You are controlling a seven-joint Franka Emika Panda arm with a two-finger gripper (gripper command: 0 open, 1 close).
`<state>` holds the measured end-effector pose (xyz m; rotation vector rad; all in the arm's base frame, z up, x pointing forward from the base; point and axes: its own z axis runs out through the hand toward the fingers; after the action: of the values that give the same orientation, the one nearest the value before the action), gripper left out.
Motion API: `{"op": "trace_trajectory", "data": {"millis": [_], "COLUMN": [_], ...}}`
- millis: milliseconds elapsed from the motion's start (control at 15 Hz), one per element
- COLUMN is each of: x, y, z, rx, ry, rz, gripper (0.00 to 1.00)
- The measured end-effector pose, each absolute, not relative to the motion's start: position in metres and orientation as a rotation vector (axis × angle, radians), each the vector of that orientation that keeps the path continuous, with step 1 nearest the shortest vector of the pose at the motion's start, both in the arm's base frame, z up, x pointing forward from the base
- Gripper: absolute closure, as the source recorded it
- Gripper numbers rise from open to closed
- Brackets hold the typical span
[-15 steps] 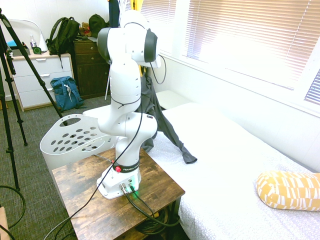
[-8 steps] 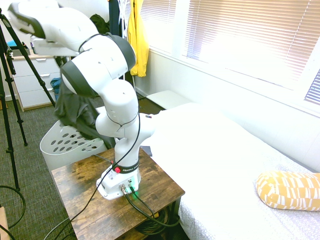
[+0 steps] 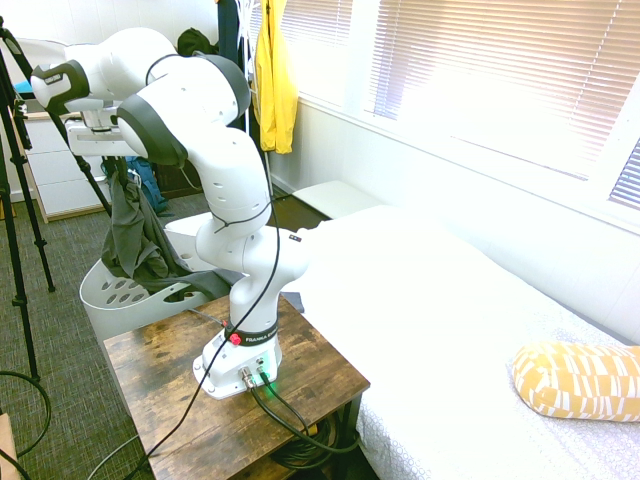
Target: Put my clothes in the laundry bag
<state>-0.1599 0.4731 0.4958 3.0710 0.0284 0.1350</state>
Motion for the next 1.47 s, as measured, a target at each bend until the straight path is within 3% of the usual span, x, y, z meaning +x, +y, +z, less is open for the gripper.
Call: {"op": "trace_trajectory", "data": {"millis": [867,1467], "x": [-0.143,0.076], "y": [0.477,0.442], "z": [0.506,0.443], "rx": [3.072,3.025], "ry": [-0.036,-0.581], "rz": [0.156,0.197], "gripper": [0.00,0.00]}}
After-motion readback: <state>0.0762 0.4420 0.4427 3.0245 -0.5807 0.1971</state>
